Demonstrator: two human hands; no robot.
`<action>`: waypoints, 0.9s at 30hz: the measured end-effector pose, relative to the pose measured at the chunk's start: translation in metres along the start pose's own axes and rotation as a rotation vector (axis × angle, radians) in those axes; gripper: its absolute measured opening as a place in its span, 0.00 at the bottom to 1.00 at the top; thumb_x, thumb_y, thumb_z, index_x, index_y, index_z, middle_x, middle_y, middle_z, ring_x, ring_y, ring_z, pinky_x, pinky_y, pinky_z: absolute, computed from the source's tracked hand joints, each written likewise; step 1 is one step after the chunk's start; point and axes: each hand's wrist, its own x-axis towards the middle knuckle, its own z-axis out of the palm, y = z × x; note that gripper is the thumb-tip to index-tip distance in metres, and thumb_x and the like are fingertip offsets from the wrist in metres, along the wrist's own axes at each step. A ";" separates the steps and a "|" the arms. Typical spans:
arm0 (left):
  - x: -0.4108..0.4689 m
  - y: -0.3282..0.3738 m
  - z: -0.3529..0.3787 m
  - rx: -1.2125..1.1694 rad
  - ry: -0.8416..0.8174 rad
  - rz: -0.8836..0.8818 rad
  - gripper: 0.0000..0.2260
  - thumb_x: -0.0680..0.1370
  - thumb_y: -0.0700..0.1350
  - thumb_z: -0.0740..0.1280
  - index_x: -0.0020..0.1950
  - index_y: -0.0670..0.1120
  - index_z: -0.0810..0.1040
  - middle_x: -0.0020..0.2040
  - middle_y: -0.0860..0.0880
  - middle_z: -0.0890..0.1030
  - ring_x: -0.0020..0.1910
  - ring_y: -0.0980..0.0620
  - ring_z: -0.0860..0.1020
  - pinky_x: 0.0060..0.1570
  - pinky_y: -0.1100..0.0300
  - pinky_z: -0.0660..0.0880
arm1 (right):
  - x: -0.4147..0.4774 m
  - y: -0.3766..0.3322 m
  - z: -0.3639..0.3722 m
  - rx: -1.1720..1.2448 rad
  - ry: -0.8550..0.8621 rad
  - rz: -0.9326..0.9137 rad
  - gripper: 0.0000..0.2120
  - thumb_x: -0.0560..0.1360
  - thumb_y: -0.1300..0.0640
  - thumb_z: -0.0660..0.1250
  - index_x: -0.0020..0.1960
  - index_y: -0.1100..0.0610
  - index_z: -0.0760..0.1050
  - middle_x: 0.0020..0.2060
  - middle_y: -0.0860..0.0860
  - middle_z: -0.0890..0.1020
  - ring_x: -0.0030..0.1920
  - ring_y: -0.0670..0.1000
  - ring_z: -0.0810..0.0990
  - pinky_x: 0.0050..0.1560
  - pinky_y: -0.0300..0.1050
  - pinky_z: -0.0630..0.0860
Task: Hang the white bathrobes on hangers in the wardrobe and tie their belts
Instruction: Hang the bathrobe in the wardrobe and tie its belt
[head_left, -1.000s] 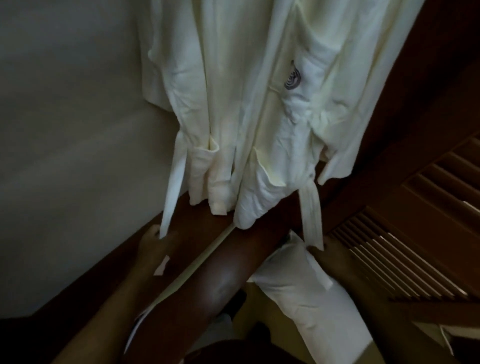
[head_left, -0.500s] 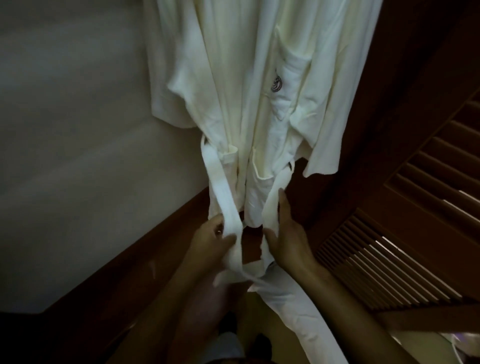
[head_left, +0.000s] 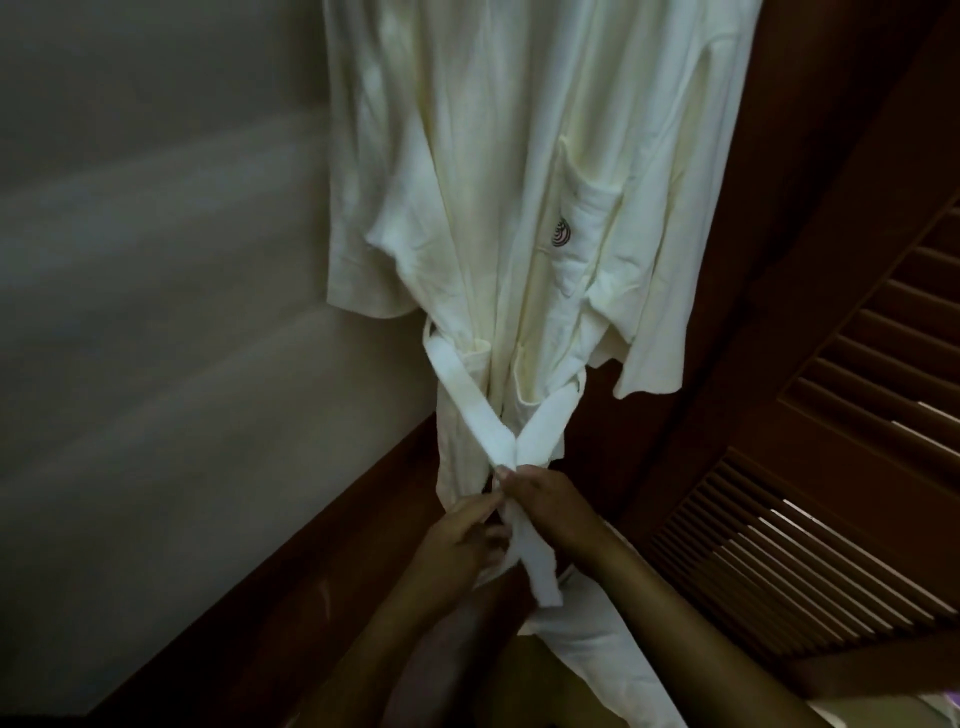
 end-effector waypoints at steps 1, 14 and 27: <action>-0.001 -0.001 -0.007 -0.137 -0.043 -0.046 0.15 0.83 0.34 0.63 0.67 0.45 0.79 0.58 0.52 0.85 0.57 0.56 0.84 0.53 0.62 0.80 | 0.002 0.001 0.002 -0.052 0.007 -0.028 0.11 0.83 0.49 0.65 0.44 0.51 0.79 0.37 0.44 0.82 0.39 0.38 0.80 0.44 0.40 0.73; 0.034 -0.012 -0.024 -0.495 -0.390 -0.230 0.26 0.79 0.49 0.65 0.75 0.40 0.71 0.69 0.39 0.78 0.69 0.40 0.76 0.71 0.43 0.71 | 0.003 -0.033 -0.002 -0.130 0.147 -0.057 0.10 0.85 0.53 0.60 0.49 0.51 0.77 0.38 0.47 0.79 0.38 0.44 0.78 0.42 0.44 0.71; 0.049 -0.012 -0.025 -0.171 -0.202 -0.256 0.12 0.84 0.34 0.57 0.47 0.37 0.79 0.36 0.51 0.86 0.43 0.49 0.82 0.42 0.66 0.78 | -0.009 0.001 0.002 -0.298 0.184 0.072 0.11 0.85 0.54 0.60 0.54 0.56 0.79 0.44 0.51 0.82 0.44 0.49 0.81 0.47 0.46 0.76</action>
